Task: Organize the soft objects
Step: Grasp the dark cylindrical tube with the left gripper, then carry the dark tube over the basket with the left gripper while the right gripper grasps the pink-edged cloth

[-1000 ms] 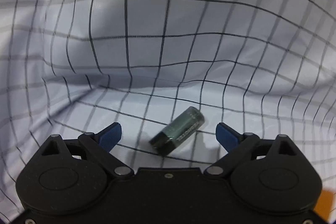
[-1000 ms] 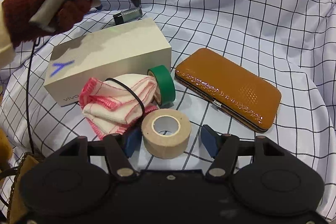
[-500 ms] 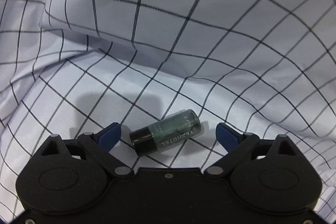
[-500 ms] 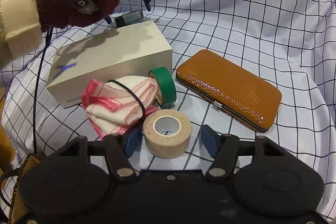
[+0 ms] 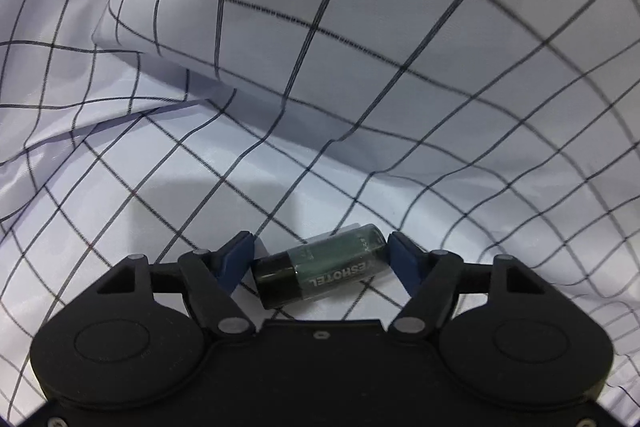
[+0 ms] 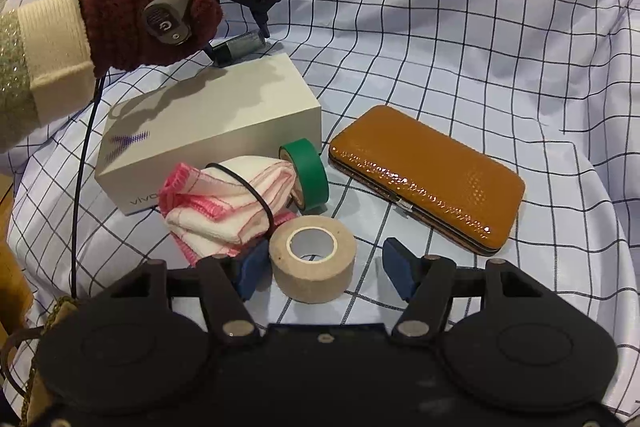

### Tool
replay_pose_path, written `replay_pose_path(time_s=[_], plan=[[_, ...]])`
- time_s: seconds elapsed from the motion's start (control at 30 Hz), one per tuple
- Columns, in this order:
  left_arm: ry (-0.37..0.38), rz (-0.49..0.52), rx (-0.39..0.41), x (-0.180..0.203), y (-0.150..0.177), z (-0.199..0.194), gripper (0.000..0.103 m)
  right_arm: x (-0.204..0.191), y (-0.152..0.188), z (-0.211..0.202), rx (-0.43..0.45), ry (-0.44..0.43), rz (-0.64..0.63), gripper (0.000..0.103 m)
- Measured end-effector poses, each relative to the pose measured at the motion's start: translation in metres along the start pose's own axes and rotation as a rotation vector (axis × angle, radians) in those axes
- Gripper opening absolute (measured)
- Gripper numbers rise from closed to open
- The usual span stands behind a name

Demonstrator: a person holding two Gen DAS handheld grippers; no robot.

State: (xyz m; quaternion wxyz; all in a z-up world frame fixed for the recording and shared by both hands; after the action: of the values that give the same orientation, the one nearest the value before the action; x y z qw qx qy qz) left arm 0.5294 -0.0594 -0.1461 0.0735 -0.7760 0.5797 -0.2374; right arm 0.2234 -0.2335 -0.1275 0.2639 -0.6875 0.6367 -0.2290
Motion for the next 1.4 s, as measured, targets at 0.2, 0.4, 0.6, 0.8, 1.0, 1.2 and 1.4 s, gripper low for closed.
replay_pose_path(time_s=[0.2,0.4,0.6,0.8,1.0,1.2,1.4], plan=[[0.007,0.079,0.045,0.000,-0.006,-0.024,0.068,-0.003,-0.005,-0.014,0.031,0.002,-0.003,0.062],[0.041,0.170,0.076,-0.001,0.007,-0.073,0.068,-0.020,-0.013,-0.024,0.061,-0.019,-0.027,0.064],[0.088,0.262,0.112,-0.005,0.030,-0.124,0.068,-0.039,-0.014,-0.026,0.054,-0.048,-0.040,0.065],[0.106,0.365,0.151,-0.017,0.065,-0.167,0.068,-0.052,-0.012,-0.024,0.040,-0.068,-0.055,0.072],[0.121,0.413,0.146,-0.039,0.100,-0.189,0.068,-0.060,-0.020,-0.012,0.055,-0.066,-0.084,0.077],[0.090,0.428,0.153,-0.068,0.126,-0.204,0.068,-0.064,-0.026,0.009,0.035,-0.063,-0.124,0.077],[0.037,0.440,0.182,-0.092,0.143,-0.216,0.068,-0.073,-0.026,0.017,0.035,-0.064,-0.168,0.076]])
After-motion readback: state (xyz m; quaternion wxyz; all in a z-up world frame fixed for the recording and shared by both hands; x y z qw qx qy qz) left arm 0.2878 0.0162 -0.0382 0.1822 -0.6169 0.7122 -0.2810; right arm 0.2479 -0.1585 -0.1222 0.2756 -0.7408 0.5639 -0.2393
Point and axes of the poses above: each gripper's, at about its wrist camera, not at the fingertips, and z roughly the way its jaws point, x to its right, y to its underside, the point moved 9 cm from there along z, roughly the way its jaws point, and after that the axes turned 1 degree about y, right-handed, at the moved point
